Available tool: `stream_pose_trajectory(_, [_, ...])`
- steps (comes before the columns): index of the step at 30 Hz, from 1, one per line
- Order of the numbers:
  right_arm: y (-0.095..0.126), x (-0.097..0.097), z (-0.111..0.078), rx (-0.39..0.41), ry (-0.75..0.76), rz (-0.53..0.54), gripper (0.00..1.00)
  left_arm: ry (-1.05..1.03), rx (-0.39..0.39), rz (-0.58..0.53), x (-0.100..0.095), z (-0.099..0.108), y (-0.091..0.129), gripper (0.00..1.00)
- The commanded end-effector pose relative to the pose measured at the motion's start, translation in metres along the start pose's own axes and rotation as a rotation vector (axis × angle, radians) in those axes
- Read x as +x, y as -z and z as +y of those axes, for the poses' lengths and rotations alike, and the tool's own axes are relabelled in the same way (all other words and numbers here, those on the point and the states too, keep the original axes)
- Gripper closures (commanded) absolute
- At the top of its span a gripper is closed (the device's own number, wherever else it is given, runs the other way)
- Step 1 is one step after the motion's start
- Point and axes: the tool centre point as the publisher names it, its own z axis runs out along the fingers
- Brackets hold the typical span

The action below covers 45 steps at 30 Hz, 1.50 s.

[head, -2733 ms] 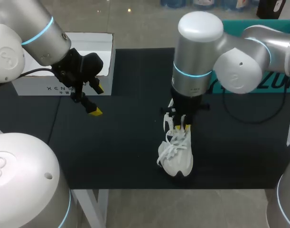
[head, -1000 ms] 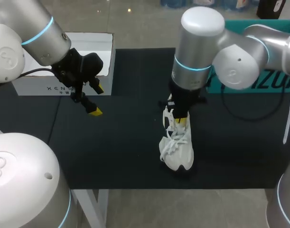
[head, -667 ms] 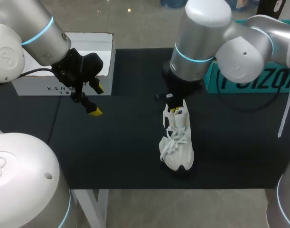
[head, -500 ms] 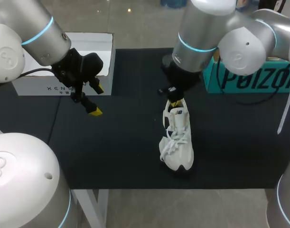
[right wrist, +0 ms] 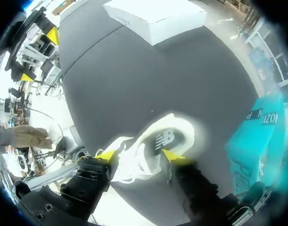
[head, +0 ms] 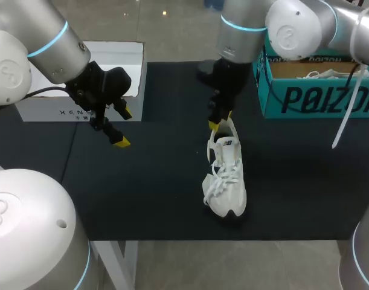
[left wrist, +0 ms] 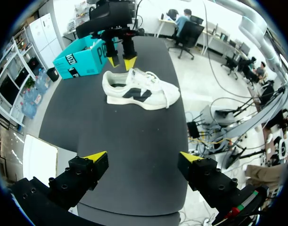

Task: Take the shoe out of the shoebox, open the shoe tongue, remove and reinsert the insole, then place the shoe into the shoebox

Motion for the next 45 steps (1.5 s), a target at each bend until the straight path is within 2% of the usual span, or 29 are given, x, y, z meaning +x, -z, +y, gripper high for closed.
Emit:
stream_pose_trajectory(1, [-0.001, -0.006, 0.009, 0.176, 0.128, 0.079, 0.0, 0.0, -0.004, 0.0, 0.0, 0.0, 0.0, 0.0])
stream_pose_trajectory(5, [-0.001, -0.006, 0.009, 0.176, 0.128, 0.079, 0.0, 0.0, -0.004, 0.0, 0.0, 0.0, 0.0, 0.0])
stream_pose_trajectory(9, [0.013, -0.023, 0.023, 0.145, 0.543, -0.06, 0.0, 0.0, -0.004, 0.0, 0.0, 0.0, 0.0, 0.0])
stream_pose_trajectory(10, [0.014, -0.025, 0.024, 0.141, 0.589, -0.084, 0.0, 0.0, -0.004, 0.0, 0.0, 0.0, 0.0, 0.0])
stream_pose_trajectory(12, [0.02, -0.034, 0.022, 0.076, 0.717, -0.14, 0.0, 0.0, -0.004, 0.0, 0.0, 0.0, 0.0, 0.0])
stream_pose_trajectory(14, [0.023, -0.041, 0.019, 0.115, 0.684, -0.22, 0.0, 0.0, -0.004, 0.0, 0.0, 0.0, 0.0, 0.0])
stream_pose_trajectory(15, [0.025, -0.042, 0.017, 0.1, 0.685, -0.242, 0.0, 0.0, -0.004, 0.0, 0.0, 0.0, 0.0, 0.0])
stream_pose_trajectory(18, [0.028, -0.045, 0.013, 0.138, 0.606, -0.339, 0.0, 0.0, -0.004, 0.0, 0.0, 0.0, 0.0, 0.0])
stream_pose_trajectory(24, [0.023, -0.041, 0.014, 0.127, 0.541, -0.407, 0.0, 0.0, -0.004, 0.0, 0.0, 0.0, 0.0, 0.0])
stream_pose_trajectory(25, [0.02, -0.04, 0.015, 0.15, 0.53, -0.421, 0.0, 0.0, -0.004, 0.0, 0.0, 0.0, 0.0, 0.0])
stream_pose_trajectory(30, [0.007, -0.043, 0.014, 0.149, 0.509, -0.418, 0.0, 0.0, -0.004, 0.0, 0.0, 0.0, 0.0, 0.0])
stream_pose_trajectory(35, [-0.008, -0.055, 0.013, 0.172, 0.489, -0.388, 0.0, 0.0, -0.004, 0.0, 0.0, 0.0, 0.0, 0.0])
stream_pose_trajectory(45, [-0.013, -0.079, 0.008, 0.148, 0.461, -0.345, 0.0, 0.0, -0.004, 0.0, 0.0, 0.0, 0.0, 0.0])
